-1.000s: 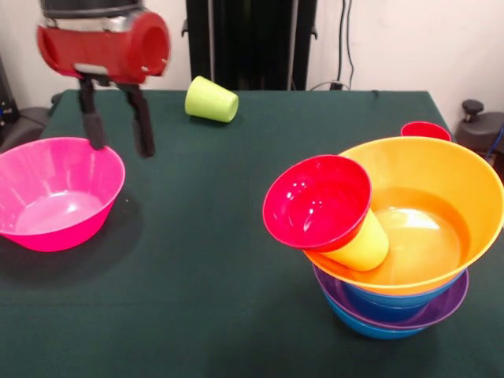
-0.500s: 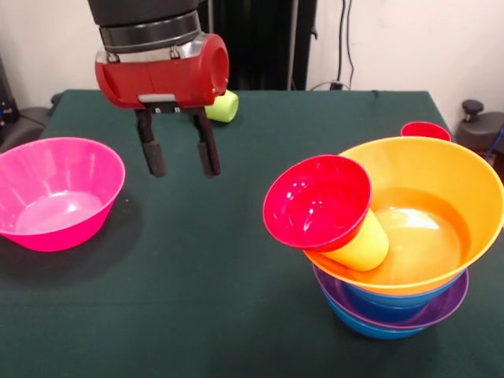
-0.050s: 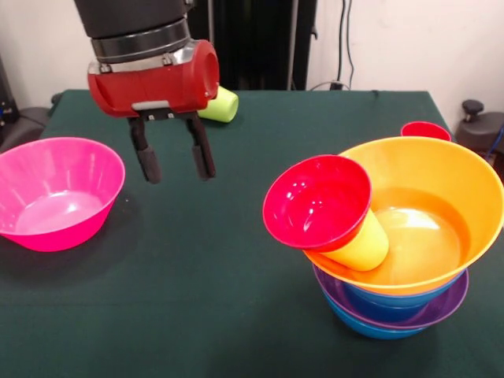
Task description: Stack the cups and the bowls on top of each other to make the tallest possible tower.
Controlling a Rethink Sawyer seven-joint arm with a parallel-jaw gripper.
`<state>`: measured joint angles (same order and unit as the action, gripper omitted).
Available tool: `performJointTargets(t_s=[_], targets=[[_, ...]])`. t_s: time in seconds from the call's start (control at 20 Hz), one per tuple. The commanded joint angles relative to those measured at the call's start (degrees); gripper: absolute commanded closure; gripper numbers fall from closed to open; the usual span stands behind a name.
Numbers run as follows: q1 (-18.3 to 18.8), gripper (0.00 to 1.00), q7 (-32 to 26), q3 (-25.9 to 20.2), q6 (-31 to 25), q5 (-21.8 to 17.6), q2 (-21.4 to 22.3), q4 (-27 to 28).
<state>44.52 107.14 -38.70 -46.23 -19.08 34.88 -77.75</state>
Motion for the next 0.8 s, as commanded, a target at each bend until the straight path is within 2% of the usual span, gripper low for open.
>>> performJointTargets(t_s=[0.05, 0.45, 0.8], targets=[[2.06, 0.0, -20.35, -4.57, -7.0, -2.75, 1.01, -4.14], [4.33, 0.0, -21.54, -5.63, -9.53, -3.5, 3.31, -6.24], [3.67, 0.0, -19.09, -6.33, -9.82, -3.34, 3.74, -6.47]])
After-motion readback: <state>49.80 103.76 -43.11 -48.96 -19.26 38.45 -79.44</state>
